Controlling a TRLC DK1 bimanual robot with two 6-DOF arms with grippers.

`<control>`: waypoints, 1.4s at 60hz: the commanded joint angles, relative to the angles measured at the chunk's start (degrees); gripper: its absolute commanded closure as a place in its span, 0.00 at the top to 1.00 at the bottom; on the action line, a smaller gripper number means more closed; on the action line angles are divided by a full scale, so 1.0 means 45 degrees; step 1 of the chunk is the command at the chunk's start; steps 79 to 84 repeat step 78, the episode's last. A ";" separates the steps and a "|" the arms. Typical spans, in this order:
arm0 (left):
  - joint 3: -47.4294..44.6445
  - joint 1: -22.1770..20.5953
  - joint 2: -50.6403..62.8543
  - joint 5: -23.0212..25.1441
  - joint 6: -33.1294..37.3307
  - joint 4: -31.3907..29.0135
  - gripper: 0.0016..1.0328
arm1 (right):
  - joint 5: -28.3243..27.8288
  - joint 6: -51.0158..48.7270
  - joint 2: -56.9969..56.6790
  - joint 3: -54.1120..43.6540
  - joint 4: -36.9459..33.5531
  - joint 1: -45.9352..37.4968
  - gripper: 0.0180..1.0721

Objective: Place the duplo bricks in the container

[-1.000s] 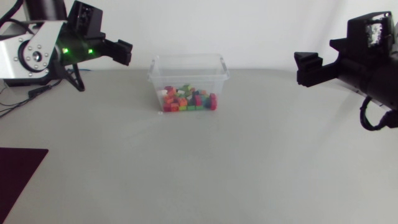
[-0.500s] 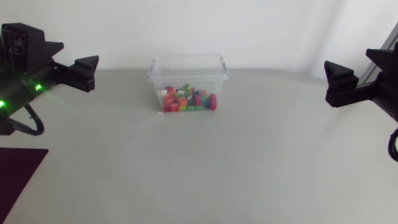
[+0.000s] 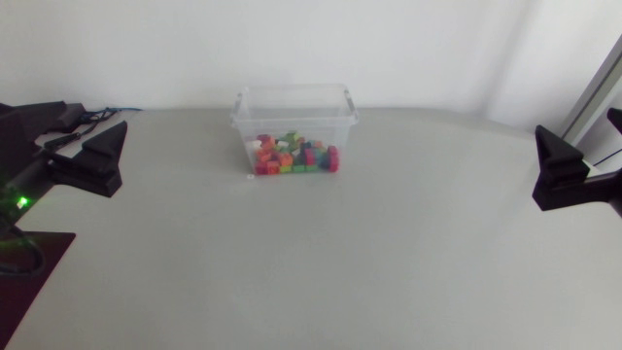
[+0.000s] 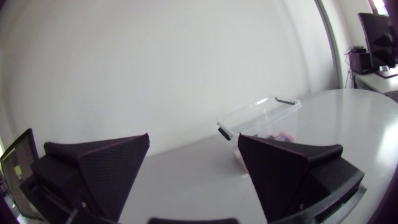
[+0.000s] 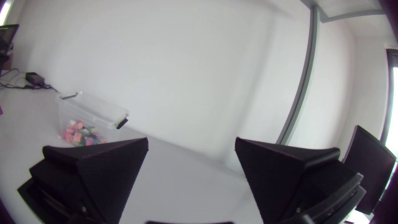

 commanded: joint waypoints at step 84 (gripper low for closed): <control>-0.6317 0.1163 -0.7929 0.0119 -0.4248 -0.1882 0.96 | -0.1770 0.4398 -0.5287 -0.6132 0.0007 -0.1270 0.95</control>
